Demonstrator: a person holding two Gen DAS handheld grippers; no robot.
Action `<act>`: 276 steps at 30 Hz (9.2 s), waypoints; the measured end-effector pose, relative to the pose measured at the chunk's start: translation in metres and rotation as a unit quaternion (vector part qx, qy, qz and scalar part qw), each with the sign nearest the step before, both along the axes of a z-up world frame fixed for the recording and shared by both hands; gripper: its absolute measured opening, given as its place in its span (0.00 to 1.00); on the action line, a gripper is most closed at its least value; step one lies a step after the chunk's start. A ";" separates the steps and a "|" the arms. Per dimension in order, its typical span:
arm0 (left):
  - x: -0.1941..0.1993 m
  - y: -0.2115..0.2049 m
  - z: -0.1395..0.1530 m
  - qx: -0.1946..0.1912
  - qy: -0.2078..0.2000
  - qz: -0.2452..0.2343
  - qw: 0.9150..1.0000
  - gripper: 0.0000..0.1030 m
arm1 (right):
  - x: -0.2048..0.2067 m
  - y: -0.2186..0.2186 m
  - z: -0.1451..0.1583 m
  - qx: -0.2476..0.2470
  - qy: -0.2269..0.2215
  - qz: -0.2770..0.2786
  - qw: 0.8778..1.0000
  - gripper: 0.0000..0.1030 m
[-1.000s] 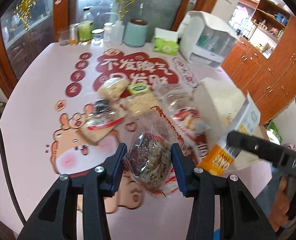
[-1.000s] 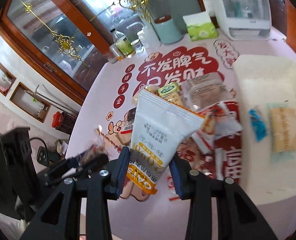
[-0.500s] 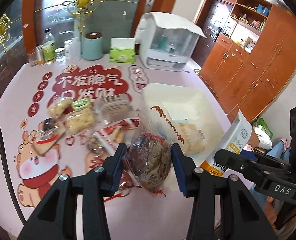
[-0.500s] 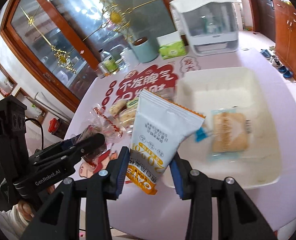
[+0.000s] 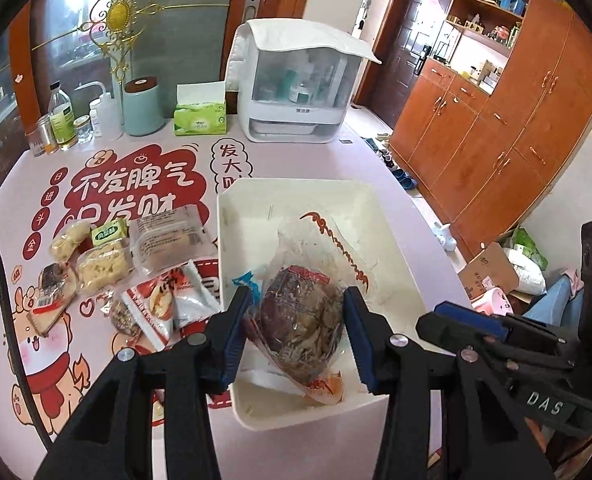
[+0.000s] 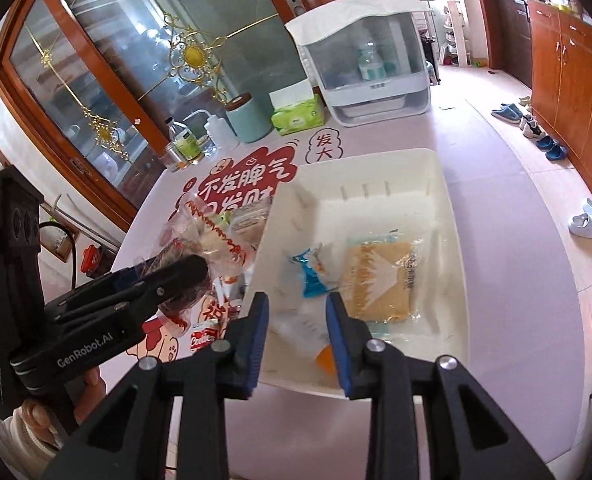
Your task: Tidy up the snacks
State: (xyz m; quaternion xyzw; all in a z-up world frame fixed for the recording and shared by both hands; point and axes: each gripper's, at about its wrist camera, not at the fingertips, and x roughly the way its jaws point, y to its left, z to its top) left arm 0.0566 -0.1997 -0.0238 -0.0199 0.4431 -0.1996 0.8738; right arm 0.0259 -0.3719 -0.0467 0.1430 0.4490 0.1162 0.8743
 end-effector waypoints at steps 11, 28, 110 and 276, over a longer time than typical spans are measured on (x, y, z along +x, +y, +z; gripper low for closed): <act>0.019 -0.018 0.002 0.026 -0.013 0.013 0.999 0.78 | 0.008 -0.011 -0.012 -0.009 0.012 0.000 1.000 0.29; 0.025 0.002 -0.012 0.047 0.002 0.051 0.998 0.95 | 0.015 -0.004 -0.019 -0.025 0.027 -0.010 0.999 0.29; 0.134 0.325 -0.189 0.166 0.131 -0.067 0.975 0.95 | 0.042 0.308 -0.170 -0.167 0.147 0.063 0.973 0.51; 0.027 -0.039 -0.007 0.141 -0.007 -0.114 0.983 0.90 | 0.001 -0.008 -0.018 -0.081 -0.023 -0.122 0.989 0.51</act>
